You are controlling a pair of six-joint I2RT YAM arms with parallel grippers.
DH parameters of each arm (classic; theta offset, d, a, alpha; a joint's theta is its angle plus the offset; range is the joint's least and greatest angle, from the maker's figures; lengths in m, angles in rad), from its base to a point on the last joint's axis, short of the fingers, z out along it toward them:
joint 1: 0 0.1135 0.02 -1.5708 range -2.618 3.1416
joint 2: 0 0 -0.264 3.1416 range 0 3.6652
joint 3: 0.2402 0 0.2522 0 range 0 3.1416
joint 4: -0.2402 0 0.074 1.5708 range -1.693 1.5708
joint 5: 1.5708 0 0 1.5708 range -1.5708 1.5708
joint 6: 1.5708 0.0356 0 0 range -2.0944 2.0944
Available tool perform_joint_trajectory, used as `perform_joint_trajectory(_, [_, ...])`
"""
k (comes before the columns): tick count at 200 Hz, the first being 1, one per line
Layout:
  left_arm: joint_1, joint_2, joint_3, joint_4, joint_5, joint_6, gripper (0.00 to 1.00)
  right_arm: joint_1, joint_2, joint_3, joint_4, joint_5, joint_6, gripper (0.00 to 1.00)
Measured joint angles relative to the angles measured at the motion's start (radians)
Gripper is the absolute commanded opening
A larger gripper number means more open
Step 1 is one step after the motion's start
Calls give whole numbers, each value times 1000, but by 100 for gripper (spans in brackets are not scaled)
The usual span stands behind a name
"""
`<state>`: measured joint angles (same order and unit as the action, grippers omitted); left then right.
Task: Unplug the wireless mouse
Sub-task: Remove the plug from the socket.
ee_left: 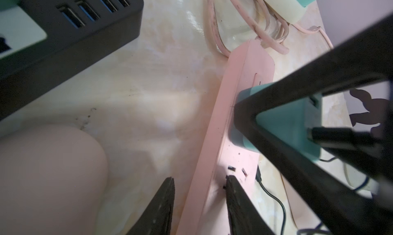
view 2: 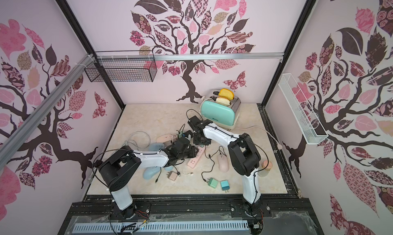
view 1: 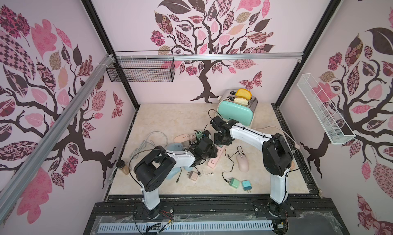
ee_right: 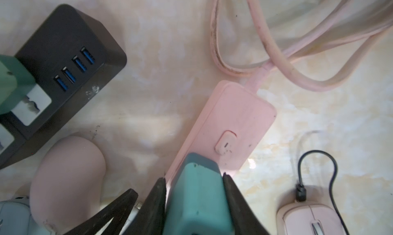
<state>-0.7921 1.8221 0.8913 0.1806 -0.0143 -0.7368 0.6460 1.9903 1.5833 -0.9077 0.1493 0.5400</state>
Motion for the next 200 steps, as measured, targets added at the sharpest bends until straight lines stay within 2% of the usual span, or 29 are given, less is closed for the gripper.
perform_joint_trajectory(52, [-5,21,12,0,-12,5,39,-26,19,9,-1,-55,90,0])
perform_joint_trajectory(116, [-5,24,19,-5,-9,11,35,-96,45,57,-56,-216,118,0])
perform_joint_trajectory(144, [2,35,23,11,22,8,33,-70,16,15,-14,-153,101,0])
perform_joint_trajectory(181, [10,47,23,35,90,3,32,3,-151,-258,259,-62,101,0])
perform_joint_trajectory(200, [10,50,23,41,100,3,31,-2,-130,-215,221,-81,97,0])
